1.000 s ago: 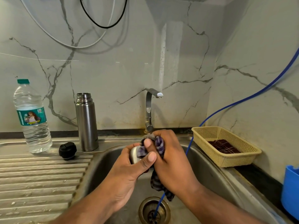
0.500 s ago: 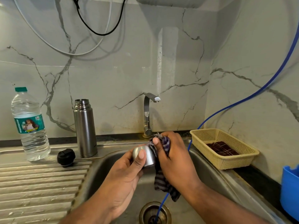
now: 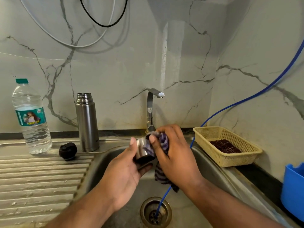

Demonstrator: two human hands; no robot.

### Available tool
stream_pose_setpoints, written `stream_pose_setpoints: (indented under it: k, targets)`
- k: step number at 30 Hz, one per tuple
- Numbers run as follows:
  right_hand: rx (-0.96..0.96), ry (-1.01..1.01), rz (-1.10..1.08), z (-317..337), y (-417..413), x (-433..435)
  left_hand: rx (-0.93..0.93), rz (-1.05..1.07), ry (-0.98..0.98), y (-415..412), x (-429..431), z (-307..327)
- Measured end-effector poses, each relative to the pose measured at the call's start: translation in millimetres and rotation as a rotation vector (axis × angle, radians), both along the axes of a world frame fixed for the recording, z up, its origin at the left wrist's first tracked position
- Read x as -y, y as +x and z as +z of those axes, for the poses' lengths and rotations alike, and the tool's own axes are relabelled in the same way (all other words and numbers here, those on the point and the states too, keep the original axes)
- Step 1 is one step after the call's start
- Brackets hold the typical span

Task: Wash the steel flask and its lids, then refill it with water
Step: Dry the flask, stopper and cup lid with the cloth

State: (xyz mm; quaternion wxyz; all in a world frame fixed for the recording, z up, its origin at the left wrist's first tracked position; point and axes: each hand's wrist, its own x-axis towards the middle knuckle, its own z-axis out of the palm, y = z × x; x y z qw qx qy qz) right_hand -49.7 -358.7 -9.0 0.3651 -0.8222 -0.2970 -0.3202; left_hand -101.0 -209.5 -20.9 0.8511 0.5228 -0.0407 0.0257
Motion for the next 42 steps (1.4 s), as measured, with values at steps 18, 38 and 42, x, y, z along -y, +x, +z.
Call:
stream_pose_setpoints:
  k: [18,38,42]
  targets:
    - [-0.029,0.137,-0.017,-2.5,11.4,5.7,0.082,-0.026,-0.077,3.8,2.7,-1.3]
    - [0.057,0.125,0.089,-3.5,1.4,-4.2,0.132,-0.090,0.025,0.5,0.1,-1.9]
    - [-0.130,0.190,0.012,-8.6,13.4,2.4,0.055,0.022,0.069,3.5,-3.8,-3.1]
